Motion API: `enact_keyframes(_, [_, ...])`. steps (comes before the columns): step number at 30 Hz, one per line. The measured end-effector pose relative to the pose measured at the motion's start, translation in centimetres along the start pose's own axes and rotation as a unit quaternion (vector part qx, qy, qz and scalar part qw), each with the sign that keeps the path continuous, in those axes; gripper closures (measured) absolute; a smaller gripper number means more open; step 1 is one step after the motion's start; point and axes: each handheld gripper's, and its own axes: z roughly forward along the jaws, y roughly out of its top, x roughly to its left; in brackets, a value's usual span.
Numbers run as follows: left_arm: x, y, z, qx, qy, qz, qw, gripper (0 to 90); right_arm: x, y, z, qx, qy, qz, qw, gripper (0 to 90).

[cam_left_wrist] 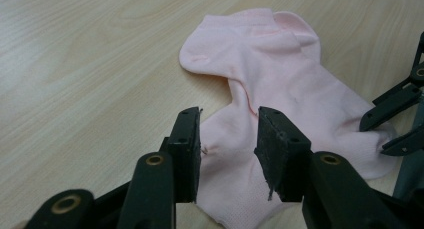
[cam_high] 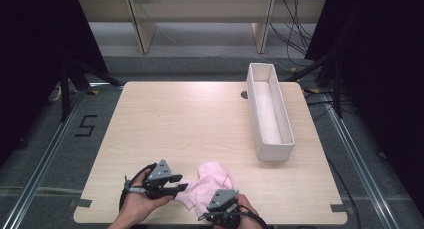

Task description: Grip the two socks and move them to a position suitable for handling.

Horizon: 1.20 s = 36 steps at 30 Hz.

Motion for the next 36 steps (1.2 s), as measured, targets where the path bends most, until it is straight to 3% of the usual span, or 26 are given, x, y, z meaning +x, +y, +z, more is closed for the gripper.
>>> enact_keyframes(2, [0.0, 0.0, 0.0, -0.001, 0.000, 0.001, 1.0000, 60.2, 0.0, 0.0, 0.0, 0.000, 0.000, -0.002, 1.0000, 81.5])
enact_keyframes(3, [-0.1, -0.1, 0.1, -0.009, 0.000, -0.005, 0.9999, 59.8, 0.0, -0.1, -0.1, -0.002, 0.008, 0.017, 0.9998, 85.3])
enact_keyframes(8, [-0.1, 0.0, 0.1, -0.013, 0.001, 0.000, 0.9999, 57.1, -0.1, 0.0, -0.6, -0.008, 0.012, 0.029, 0.9995, 86.7])
enact_keyframes(9, [0.0, 0.0, 0.1, -0.015, 0.001, 0.001, 0.9999, 57.1, 0.0, 0.1, -0.9, -0.007, 0.019, 0.045, 0.9988, 86.7])
enact_keyframes(11, [0.3, 0.1, -0.1, -0.004, 0.005, 0.015, 0.9999, 55.4, -0.7, 0.7, -2.0, -0.029, 0.026, 0.044, 0.9983, 86.7])
enact_keyframes(14, [0.2, 0.1, -0.1, -0.008, 0.005, 0.013, 0.9999, 53.7, -1.1, 1.1, -3.0, -0.048, 0.020, 0.048, 0.9975, 86.6])
enact_keyframes(15, [0.3, 0.2, -0.1, -0.005, 0.007, 0.022, 0.9997, 52.8, -1.6, 1.8, -4.1, -0.069, 0.017, 0.058, 0.9958, 86.6])
enact_keyframes(18, [0.1, 0.2, 0.1, -0.016, 0.005, 0.016, 0.9997, 50.8, -2.6, 2.7, -5.5, -0.086, 0.009, 0.048, 0.9951, 86.6])
enact_keyframes(22, [0.3, 0.5, 0.3, -0.016, 0.002, 0.029, 0.9994, 47.1, -3.4, 3.8, -6.7, -0.103, 0.001, 0.046, 0.9935, 86.6])
enact_keyframes(24, [0.2, 0.8, 0.7, -0.030, 0.001, 0.019, 0.9994, 44.7, -3.9, 4.5, -7.4, -0.114, -0.003, 0.041, 0.9926, 86.7])
enact_keyframes(25, [0.3, 1.3, 0.9, -0.036, 0.001, 0.023, 0.9991, 42.1, -4.2, 5.2, -8.2, -0.126, -0.007, 0.036, 0.9914, 86.7])
enact_keyframes(32, [1.2, 2.5, 1.3, -0.058, -0.006, 0.016, 0.9982, 32.4, -4.5, 7.1, -10.2, -0.153, -0.001, 0.022, 0.9880, 86.8])
enact_keyframes(36, [1.8, 2.6, 1.4, -0.067, -0.029, 0.010, 0.9973, 27.4, -4.1, 7.8, -10.8, -0.159, 0.008, 0.012, 0.9872, 86.8])
